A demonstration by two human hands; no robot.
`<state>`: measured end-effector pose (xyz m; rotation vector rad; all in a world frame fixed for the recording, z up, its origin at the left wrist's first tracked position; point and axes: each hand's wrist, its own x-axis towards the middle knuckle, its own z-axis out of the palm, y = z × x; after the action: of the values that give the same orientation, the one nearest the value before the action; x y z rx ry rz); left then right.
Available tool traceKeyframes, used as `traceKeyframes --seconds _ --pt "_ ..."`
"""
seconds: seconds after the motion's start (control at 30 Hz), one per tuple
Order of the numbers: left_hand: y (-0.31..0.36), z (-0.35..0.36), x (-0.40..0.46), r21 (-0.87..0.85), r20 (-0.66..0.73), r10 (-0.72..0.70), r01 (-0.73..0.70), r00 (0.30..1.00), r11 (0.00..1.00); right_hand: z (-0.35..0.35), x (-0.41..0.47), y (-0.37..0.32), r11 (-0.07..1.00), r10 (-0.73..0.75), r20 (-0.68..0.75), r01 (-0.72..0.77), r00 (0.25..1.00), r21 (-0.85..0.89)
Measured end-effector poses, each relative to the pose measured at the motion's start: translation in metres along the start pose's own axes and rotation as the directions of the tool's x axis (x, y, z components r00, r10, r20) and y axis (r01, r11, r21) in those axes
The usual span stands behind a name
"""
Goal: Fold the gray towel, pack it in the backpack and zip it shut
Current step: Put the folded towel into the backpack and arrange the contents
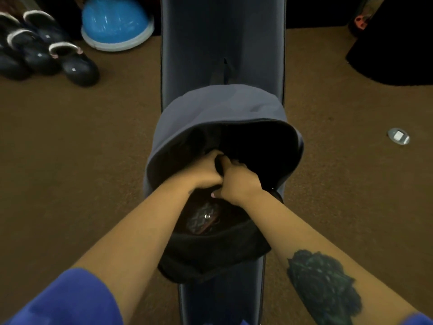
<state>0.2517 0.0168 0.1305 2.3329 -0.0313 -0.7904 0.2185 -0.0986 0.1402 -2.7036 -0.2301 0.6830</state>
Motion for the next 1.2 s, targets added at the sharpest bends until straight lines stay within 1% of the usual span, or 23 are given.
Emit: traceKeyframes --seconds 0.07,0.17,0.27,0.4,0.5,0.57,0.6,0.7,0.8,0.87,0.9,0.97,1.03,1.1,1.2 --pt "-0.004 -0.003 -0.005 -0.082 -0.013 -0.006 0.004 1.0 0.997 0.002 0.002 0.0 1.0 -0.023 -0.021 0.023 1.0 -0.001" --pt "-0.007 -0.006 -0.012 -0.206 -0.032 -0.024 0.017 0.999 0.978 -0.002 0.004 0.004 0.998 -0.027 -0.01 0.027 1.0 -0.05" --pt "-0.004 -0.003 -0.017 -0.271 -0.072 -0.027 0.007 0.997 0.962 -0.011 0.005 0.005 0.995 -0.027 0.023 0.029 0.999 -0.096" --pt "0.005 0.001 -0.023 -0.424 -0.188 -0.021 -0.061 0.982 0.904 -0.031 0.0 0.007 0.978 0.029 0.102 -0.007 0.994 -0.209" --pt "0.006 0.003 -0.026 -0.432 -0.265 -0.034 -0.087 0.964 0.898 -0.047 -0.008 0.016 0.975 0.086 0.122 -0.059 0.989 -0.213" --pt "0.003 0.005 -0.027 -0.367 -0.284 -0.048 -0.062 0.958 0.928 -0.056 -0.015 0.025 0.979 0.136 0.144 -0.111 0.98 -0.169" --pt "0.0 0.006 -0.028 -0.32 -0.272 -0.055 -0.036 0.961 0.947 -0.059 -0.019 0.029 0.979 0.16 0.154 -0.137 0.975 -0.148" --pt "-0.009 0.012 -0.032 -0.143 -0.167 -0.107 0.083 0.98 0.986 -0.061 -0.03 0.037 0.976 0.191 0.168 -0.169 0.967 -0.134" --pt "-0.017 0.018 -0.035 0.01 -0.109 -0.196 0.198 0.975 0.98 -0.058 -0.033 0.037 0.975 0.178 0.176 -0.15 0.968 -0.162" --pt "-0.025 0.021 -0.035 0.144 -0.073 -0.249 0.257 0.966 0.956 -0.058 -0.031 0.035 0.968 0.176 0.175 -0.139 0.969 -0.209" --pt "-0.029 0.022 -0.036 0.23 -0.027 -0.28 0.278 0.96 0.933 -0.057 -0.03 0.034 0.959 0.182 0.17 -0.137 0.968 -0.247" --pt "-0.034 0.023 -0.04 0.41 0.097 -0.347 0.28 0.933 0.868 -0.056 -0.028 0.031 0.94 0.194 0.153 -0.139 0.969 -0.312" --pt "-0.037 0.025 -0.043 0.532 0.226 -0.402 0.234 0.887 0.814 -0.054 -0.026 0.029 0.932 0.213 0.145 -0.156 0.966 -0.329" --pt "-0.04 0.027 -0.044 0.583 0.3 -0.432 0.195 0.85 0.789 -0.052 -0.025 0.028 0.927 0.236 0.145 -0.178 0.961 -0.33" --pt "-0.044 0.027 -0.046 0.588 0.317 -0.445 0.195 0.837 0.785 -0.05 -0.023 0.023 0.926 0.264 0.101 -0.223 0.959 -0.304"
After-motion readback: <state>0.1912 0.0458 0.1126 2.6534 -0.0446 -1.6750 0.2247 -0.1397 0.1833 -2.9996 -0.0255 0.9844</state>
